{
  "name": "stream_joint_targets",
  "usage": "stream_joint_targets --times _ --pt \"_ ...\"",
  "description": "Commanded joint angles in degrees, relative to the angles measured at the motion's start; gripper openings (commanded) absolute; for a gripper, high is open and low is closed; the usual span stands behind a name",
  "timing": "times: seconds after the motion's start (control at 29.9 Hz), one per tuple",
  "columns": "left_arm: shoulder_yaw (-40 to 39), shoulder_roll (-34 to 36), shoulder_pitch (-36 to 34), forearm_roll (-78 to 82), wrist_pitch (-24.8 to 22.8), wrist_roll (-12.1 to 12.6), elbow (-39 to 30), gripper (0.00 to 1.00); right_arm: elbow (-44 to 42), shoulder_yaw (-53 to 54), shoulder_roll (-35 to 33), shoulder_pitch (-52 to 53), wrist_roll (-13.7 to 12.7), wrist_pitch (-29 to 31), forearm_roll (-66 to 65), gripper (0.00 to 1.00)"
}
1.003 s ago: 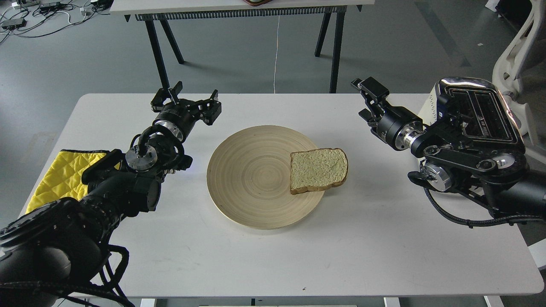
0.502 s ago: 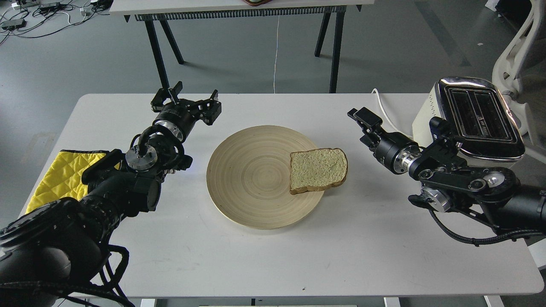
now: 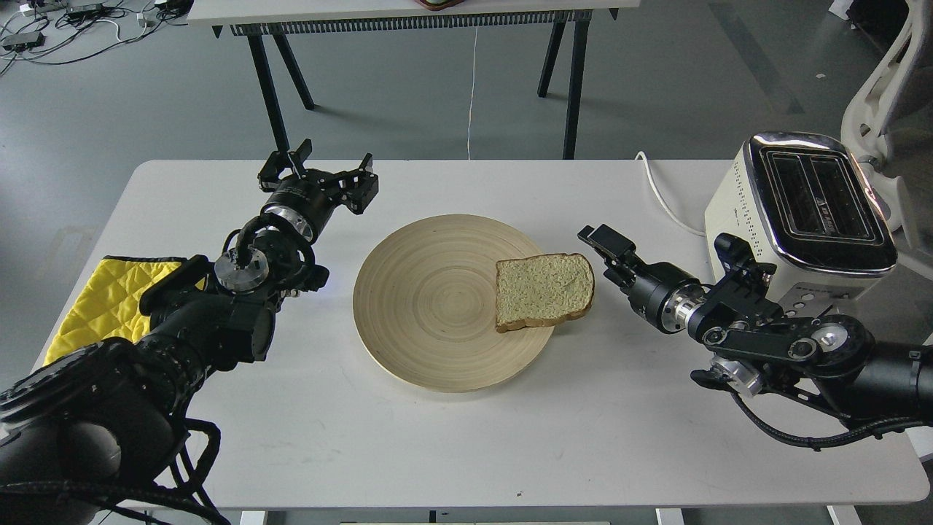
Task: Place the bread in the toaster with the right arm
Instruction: 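Lower the open right gripper to the bread slice's edge on the plate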
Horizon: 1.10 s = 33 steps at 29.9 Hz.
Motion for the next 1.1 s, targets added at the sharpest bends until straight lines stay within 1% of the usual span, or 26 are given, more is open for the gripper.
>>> stream_joint_targets --times 0.0,0.03,0.07,0.23,0.33,0.43,0.5,0.7,0.8,0.9,1.07 --pt "0.0 0.0 0.0 0.0 0.0 0.0 0.01 1.0 0.85 0.06 0.01 -0.07 0.0 -0.04 0.0 0.89" --pt "0.0 0.0 0.0 0.0 0.0 0.0 0.01 1.0 1.19 0.06 0.1 -0.07 0.0 0.05 0.0 0.83" --pt "0.0 0.0 0.0 0.0 0.0 0.0 0.01 1.0 1.46 -0.02 0.1 -0.25 0.0 0.05 -0.09 0.81" --pt "0.0 0.0 0.0 0.0 0.0 0.0 0.01 1.0 1.55 -0.11 1.33 -0.34 0.0 0.05 -0.09 0.8" --pt "0.0 0.0 0.0 0.0 0.0 0.0 0.01 1.0 1.72 -0.2 1.42 -0.6 -0.09 0.05 -0.44 0.73" --pt "0.0 0.0 0.0 0.0 0.0 0.0 0.01 1.0 2.16 -0.2 1.33 -0.6 -0.27 0.05 -0.88 0.69" --pt "0.0 0.0 0.0 0.0 0.0 0.0 0.01 1.0 2.25 -0.2 1.24 -0.6 -0.44 0.05 -0.97 0.63" --pt "0.0 0.0 0.0 0.0 0.0 0.0 0.01 1.0 2.34 -0.29 1.07 -0.6 -0.44 0.05 -0.97 0.56" --pt "0.0 0.0 0.0 0.0 0.0 0.0 0.01 1.0 2.34 -0.29 1.07 -0.69 -0.44 0.05 -1.32 0.55" --pt "0.0 0.0 0.0 0.0 0.0 0.0 0.01 1.0 2.69 -0.29 0.89 -0.69 -0.44 0.05 -2.37 0.51" --pt "0.0 0.0 0.0 0.0 0.0 0.0 0.01 1.0 3.22 -0.2 0.72 -0.78 -0.27 0.05 -2.9 0.41"
